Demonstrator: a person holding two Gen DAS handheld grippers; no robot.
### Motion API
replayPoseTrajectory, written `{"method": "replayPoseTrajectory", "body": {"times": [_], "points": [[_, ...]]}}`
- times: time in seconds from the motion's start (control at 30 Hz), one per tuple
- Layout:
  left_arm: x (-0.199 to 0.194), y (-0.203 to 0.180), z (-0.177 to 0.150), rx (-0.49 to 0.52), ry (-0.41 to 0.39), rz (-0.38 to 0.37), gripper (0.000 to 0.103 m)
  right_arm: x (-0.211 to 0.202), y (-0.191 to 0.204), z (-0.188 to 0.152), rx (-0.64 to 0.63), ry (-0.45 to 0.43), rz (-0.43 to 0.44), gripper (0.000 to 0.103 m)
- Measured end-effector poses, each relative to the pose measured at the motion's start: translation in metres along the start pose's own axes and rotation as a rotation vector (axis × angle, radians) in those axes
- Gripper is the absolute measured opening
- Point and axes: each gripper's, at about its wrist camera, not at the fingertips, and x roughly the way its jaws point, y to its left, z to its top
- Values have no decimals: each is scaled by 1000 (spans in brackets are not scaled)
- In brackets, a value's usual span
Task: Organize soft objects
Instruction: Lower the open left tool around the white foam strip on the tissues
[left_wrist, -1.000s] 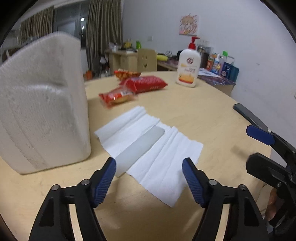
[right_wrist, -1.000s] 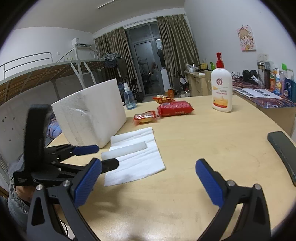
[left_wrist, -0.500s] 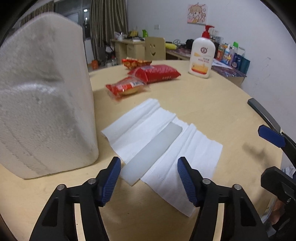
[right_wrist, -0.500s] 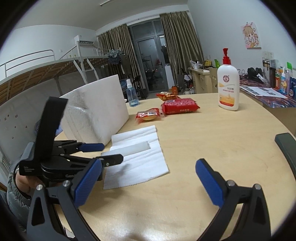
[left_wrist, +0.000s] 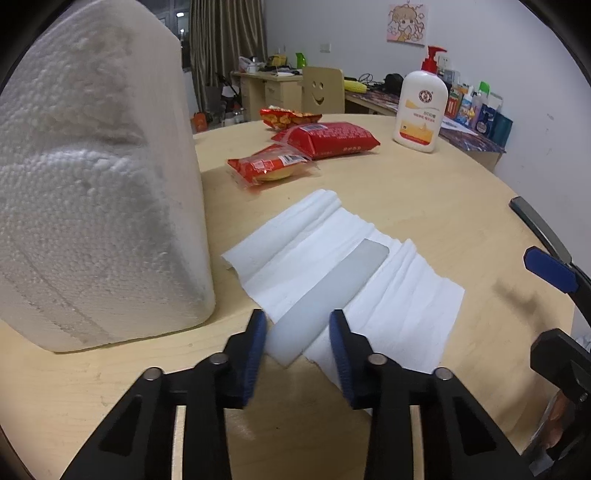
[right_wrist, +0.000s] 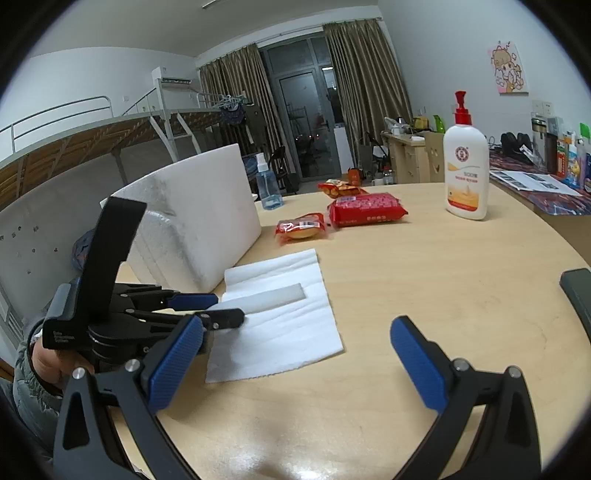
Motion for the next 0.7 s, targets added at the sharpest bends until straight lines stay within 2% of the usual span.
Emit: {"method": "replayPoseTrajectory", "body": {"times": [0.13, 0.33, 0.47, 0.57, 0.63, 0.7], "points": [[-5, 3, -2, 0, -20, 0, 26, -1, 0, 0, -1, 5, -11, 103], [-10, -11, -7, 109, -12, 30, 26, -3, 3, 0, -8, 2, -10, 103], [-19, -15, -11, 136, 6, -24, 26, -2, 5, 1, -11, 5, -9, 103], [-24, -14, -10, 135, -8, -68, 26, -1, 6, 2, -14, 4, -7, 103], [-21, -13, -6, 136, -21, -27, 26, 0, 7, 3, -17, 6, -7, 103], [-10, -11, -3, 136, 13, -14, 26, -1, 9, 3, -23, 5, -4, 103]]}}
